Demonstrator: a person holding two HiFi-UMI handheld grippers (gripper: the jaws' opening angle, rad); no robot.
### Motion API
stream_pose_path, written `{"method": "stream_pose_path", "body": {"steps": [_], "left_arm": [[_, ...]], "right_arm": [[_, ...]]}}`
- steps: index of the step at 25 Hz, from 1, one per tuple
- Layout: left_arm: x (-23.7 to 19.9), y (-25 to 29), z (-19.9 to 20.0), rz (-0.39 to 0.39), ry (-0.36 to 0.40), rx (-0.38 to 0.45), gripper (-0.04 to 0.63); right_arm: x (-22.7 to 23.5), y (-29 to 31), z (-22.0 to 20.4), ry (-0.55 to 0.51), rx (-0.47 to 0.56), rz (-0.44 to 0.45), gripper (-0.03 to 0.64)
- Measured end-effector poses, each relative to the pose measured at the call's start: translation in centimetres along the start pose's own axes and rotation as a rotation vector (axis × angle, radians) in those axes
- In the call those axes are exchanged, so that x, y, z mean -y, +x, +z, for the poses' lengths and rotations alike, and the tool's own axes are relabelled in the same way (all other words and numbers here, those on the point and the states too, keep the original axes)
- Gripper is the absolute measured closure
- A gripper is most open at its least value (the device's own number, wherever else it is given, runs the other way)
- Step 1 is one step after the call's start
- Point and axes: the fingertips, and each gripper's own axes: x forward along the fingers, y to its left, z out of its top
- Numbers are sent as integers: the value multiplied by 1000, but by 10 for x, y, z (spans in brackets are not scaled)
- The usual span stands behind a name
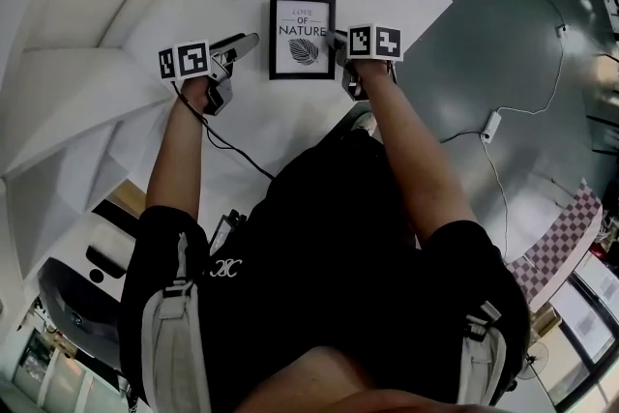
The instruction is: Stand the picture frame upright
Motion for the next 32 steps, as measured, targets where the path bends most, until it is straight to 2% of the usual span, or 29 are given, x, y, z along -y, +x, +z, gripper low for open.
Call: {"method": "stream_pose_path", "body": {"steps": [7,11,13,16,18,20,28,32], "left_arm": [[4,15,-9,-22,-56,-30,365],[3,26,-16,-31,-115,-43,367],[8,34,-23,-46,-121,-71,368],[8,45,-35,-29,-107,-126,376],[9,48,-41,-31,-115,-148,416],[13,50,-43,-47,-130,-157,508],[20,44,-44,-66,-149,-112,512],[30,44,-38,-75,-132,-82,514]], "right_arm": [[1,-3,0,-19,13,48,543],[1,-4,1,-14,16,73,543],[2,-5,1,-2,19,83,543],[5,-6,1,6,21,89,543],[4,-5,0,0,18,89,543],[4,-4,0,-13,15,88,543],[1,-4,-1,-24,8,97,545],[3,-6,0,36,29,147,545]]}}
